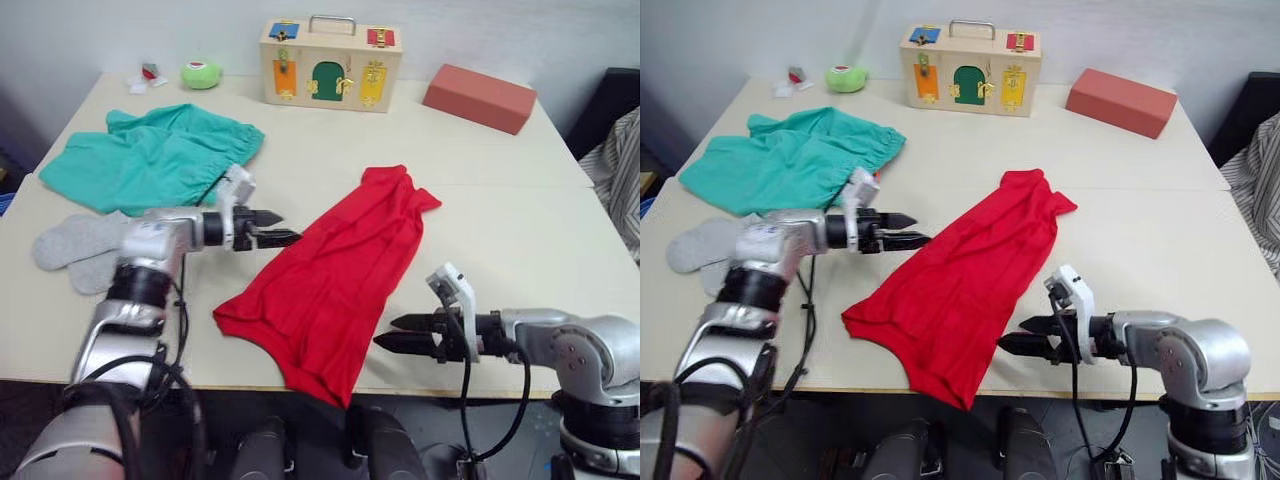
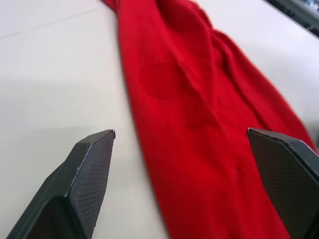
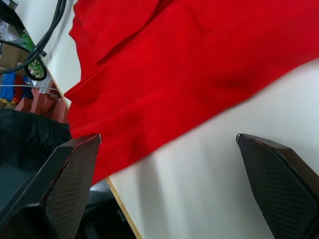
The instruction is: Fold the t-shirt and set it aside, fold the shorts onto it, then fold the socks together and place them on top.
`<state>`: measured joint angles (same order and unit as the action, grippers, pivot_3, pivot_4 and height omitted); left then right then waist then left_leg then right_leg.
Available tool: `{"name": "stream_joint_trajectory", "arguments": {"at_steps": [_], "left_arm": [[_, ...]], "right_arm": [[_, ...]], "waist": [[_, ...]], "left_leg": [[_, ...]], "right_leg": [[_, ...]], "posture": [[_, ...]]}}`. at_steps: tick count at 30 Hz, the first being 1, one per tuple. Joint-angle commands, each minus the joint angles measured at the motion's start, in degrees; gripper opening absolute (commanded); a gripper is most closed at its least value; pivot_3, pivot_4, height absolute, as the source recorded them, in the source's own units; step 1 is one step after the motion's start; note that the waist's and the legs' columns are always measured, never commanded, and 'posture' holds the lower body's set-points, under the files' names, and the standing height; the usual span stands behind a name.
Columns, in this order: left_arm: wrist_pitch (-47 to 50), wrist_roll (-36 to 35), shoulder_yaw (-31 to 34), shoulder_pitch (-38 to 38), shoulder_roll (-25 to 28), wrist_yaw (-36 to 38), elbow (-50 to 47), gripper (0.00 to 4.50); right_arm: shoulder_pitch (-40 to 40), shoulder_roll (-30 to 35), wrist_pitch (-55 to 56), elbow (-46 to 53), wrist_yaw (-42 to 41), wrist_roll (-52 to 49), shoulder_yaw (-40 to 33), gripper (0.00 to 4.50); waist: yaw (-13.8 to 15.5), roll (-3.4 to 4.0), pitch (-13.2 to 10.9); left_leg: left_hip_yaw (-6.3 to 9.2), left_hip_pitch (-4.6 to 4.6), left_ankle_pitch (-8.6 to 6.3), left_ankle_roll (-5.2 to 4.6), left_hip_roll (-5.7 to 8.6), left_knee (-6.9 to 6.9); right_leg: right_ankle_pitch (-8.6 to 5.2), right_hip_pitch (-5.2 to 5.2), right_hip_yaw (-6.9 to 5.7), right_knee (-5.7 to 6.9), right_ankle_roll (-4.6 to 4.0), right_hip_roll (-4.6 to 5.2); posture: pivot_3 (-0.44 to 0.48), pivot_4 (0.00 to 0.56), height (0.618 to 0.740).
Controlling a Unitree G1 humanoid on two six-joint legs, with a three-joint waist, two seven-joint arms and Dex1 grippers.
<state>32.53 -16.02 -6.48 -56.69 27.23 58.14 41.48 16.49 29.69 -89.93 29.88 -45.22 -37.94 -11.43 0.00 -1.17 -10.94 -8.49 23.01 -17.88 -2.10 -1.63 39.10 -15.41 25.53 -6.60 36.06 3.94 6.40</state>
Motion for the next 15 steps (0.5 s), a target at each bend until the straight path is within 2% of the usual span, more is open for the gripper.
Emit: {"name": "stream_joint_trajectory", "arguments": {"at_steps": [1, 5, 11, 14, 15], "left_arm": [[-7.1, 3.9, 0.8, -7.0, -3.8, -3.6, 14.0, 4.43], [-10.3, 5.7, 2.8, -12.1, -8.1, -7.6, 25.5, 4.43], [-13.2, 9.0, 3.7, -14.3, -11.8, -9.8, 30.9, 4.43], [-13.9, 10.3, 4.2, -14.5, -13.0, -11.3, 31.8, 3.84], [-14.0, 10.8, 4.3, -14.5, -13.2, -11.1, 32.0, 3.48]], "right_arm": [[-1.5, 0.7, 0.9, 1.6, 2.6, -0.8, 1.5, 4.43], [-2.3, -0.7, -1.4, 2.1, 3.7, -3.0, 3.1, 4.43], [-3.1, -4.1, -2.2, 3.5, 6.9, -4.5, 4.0, 4.43], [-3.6, -5.4, -1.7, 3.5, 8.8, -4.2, 4.3, 4.5], [-3.8, -5.6, -1.3, 3.5, 9.4, -4.1, 4.5, 4.32]], "waist": [[0.0, -0.03, 0.0], [-0.1, -0.16, 0.1], [-0.1, -0.26, 0.2], [0.0, -0.38, 0.2], [0.0, -0.43, 0.3]], "left_leg": [[0.0, 0.03, 0.0, -0.04, 0.0, 0.01], [0.02, 0.04, -0.03, -0.13, 0.01, 0.02], [0.07, 0.0, -0.02, -0.12, -0.03, 0.02], [0.06, -0.03, -0.02, -0.13, -0.01, 0.03], [0.07, -0.03, -0.02, -0.13, -0.01, 0.03]], "right_leg": [[0.02, 0.0, -0.11, -0.03, 0.03, -0.08], [0.05, -0.03, -0.19, -0.08, 0.09, 0.01], [0.05, -0.05, -0.25, -0.08, 0.09, 0.01], [0.05, -0.06, -0.24, -0.08, 0.09, 0.05], [0.05, -0.07, -0.25, -0.07, 0.09, 0.05]], "posture": [[0.0, 0.15, 0.74], [0.0, 0.15, 0.74], [0.0, 0.15, 0.74], [0.0, 0.15, 0.74], [0.0, 0.15, 0.74]]}}
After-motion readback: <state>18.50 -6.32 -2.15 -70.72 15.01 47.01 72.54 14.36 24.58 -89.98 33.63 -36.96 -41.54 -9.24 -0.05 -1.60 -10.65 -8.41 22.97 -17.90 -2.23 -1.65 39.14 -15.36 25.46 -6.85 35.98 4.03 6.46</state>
